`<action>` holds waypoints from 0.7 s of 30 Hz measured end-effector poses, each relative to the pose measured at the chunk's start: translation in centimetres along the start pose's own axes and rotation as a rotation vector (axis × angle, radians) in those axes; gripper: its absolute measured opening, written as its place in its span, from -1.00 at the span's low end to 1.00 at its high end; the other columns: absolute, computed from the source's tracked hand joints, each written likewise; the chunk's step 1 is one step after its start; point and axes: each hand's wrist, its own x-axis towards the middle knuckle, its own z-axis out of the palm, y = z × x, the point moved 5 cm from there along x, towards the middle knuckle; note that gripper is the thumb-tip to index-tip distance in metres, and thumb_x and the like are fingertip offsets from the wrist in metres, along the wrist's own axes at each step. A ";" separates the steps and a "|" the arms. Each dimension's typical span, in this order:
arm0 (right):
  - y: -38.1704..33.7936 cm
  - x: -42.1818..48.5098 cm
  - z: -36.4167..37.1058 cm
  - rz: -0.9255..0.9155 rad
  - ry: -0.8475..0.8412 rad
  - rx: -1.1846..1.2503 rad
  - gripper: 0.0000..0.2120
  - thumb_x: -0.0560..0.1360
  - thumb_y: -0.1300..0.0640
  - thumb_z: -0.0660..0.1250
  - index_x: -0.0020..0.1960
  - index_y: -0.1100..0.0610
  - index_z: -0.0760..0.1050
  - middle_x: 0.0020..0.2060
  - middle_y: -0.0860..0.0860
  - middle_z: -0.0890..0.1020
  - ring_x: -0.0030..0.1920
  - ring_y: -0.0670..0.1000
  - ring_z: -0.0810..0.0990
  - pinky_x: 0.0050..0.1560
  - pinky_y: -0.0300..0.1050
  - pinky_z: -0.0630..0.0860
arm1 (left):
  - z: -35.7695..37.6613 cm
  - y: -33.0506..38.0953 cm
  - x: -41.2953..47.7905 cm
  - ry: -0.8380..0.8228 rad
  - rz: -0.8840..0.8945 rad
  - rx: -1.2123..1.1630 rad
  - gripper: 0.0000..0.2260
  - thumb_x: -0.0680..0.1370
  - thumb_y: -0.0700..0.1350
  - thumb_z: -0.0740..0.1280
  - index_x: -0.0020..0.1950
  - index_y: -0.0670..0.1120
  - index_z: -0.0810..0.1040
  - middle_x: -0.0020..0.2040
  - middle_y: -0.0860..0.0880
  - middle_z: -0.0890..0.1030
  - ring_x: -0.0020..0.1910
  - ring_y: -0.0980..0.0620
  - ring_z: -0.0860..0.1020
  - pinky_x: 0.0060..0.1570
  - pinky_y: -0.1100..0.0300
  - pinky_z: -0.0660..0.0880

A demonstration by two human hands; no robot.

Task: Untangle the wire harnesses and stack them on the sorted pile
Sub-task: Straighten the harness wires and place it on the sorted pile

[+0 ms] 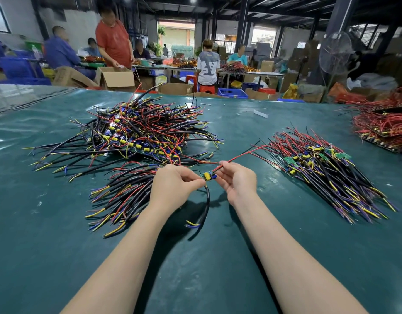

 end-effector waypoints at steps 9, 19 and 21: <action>-1.7 1.2 -2.5 -0.108 0.142 0.217 -0.82 0.49 0.38 0.27 -0.26 0.22 0.44 -0.65 -0.04 0.52 -0.60 -0.14 0.52 -0.52 -0.33 0.51 | -0.1 -1.6 0.0 -0.082 -0.091 -0.034 -0.97 0.35 -0.15 0.51 -0.28 -0.07 0.70 -0.48 0.15 0.56 -0.46 0.21 0.45 -0.39 0.36 0.35; -2.4 1.4 -4.1 -0.147 0.275 0.196 -0.78 0.47 0.37 0.23 -0.34 0.21 0.39 -0.71 -0.05 0.45 -0.69 -0.14 0.41 -0.63 -0.36 0.38 | 0.2 -1.9 -0.1 -0.147 -0.107 -0.094 -0.80 0.32 -0.17 0.54 -0.43 0.07 0.63 -0.41 0.11 0.63 -0.42 0.20 0.52 -0.37 0.40 0.40; -2.5 1.3 -4.4 -0.140 0.323 0.203 -0.77 0.45 0.32 0.22 -0.38 0.19 0.39 -0.72 -0.06 0.44 -0.70 -0.15 0.37 -0.65 -0.39 0.31 | 0.4 -1.8 -0.1 -0.184 -0.109 -0.125 -0.80 0.32 -0.18 0.54 -0.43 0.07 0.63 -0.44 0.12 0.62 -0.44 0.23 0.51 -0.37 0.41 0.40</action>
